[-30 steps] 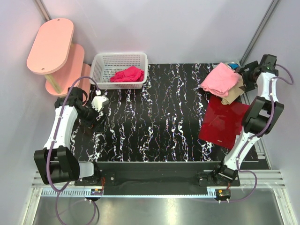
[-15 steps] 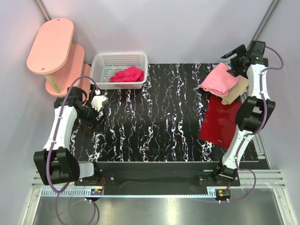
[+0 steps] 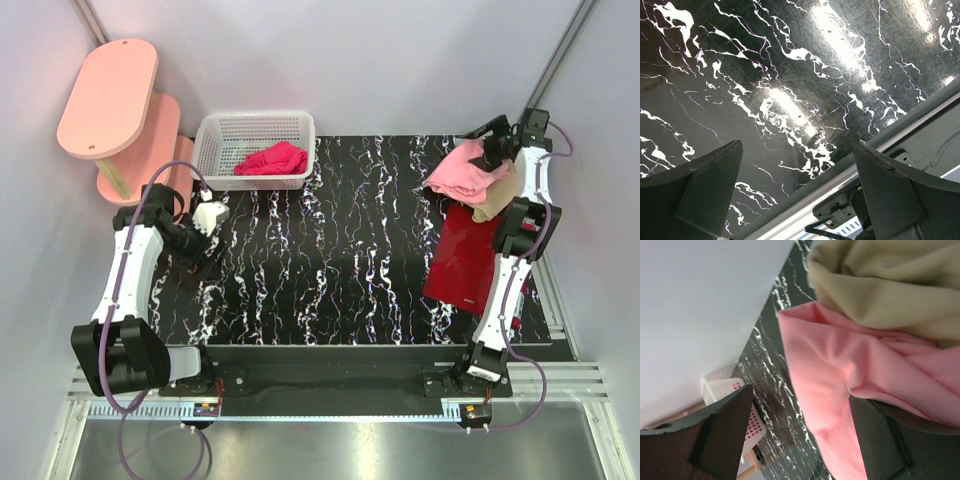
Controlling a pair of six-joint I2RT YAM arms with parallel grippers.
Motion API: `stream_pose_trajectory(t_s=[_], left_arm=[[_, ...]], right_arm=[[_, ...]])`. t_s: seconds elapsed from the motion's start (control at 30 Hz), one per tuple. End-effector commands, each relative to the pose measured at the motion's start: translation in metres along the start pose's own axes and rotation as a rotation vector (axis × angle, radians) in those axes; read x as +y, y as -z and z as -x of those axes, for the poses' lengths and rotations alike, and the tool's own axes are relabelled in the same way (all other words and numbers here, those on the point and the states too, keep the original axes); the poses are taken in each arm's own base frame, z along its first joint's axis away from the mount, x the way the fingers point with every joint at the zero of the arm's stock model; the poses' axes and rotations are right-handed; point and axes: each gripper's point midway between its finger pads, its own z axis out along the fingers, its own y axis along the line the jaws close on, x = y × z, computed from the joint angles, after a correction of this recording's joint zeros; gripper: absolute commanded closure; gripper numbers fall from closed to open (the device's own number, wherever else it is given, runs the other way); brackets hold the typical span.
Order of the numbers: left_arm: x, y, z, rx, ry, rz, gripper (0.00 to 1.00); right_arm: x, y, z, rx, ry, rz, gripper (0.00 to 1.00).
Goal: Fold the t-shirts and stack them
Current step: Put the neatly folded tshirt into the corner of the board with the right arm
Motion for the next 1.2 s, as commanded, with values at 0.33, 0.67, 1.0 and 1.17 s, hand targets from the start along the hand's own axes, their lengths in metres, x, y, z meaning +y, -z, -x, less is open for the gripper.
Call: stream_pose_trajectory(t_s=[0.33, 0.67, 1.0, 1.17], left_arm=[[0.004, 0.026, 0.022, -0.107, 0.008, 0.085, 0.01], [0.029, 0.041, 0.071, -0.247, 0.142, 0.158, 0.01], [0.026, 0.037, 0.086, -0.309, 0.153, 0.108, 0.01], [0.026, 0.037, 0.087, -0.341, 0.157, 0.124, 0.01]], right_arm=[[0.181, 0.101, -0.071, 0.004, 0.386, 0.274, 0.00], [0.206, 0.131, -0.289, 0.006, 0.981, 0.019, 0.00], [0.176, 0.175, -0.341, -0.009, 0.998, 0.195, 0.00], [0.172, 0.183, -0.341, -0.017, 1.013, 0.198, 0.00]])
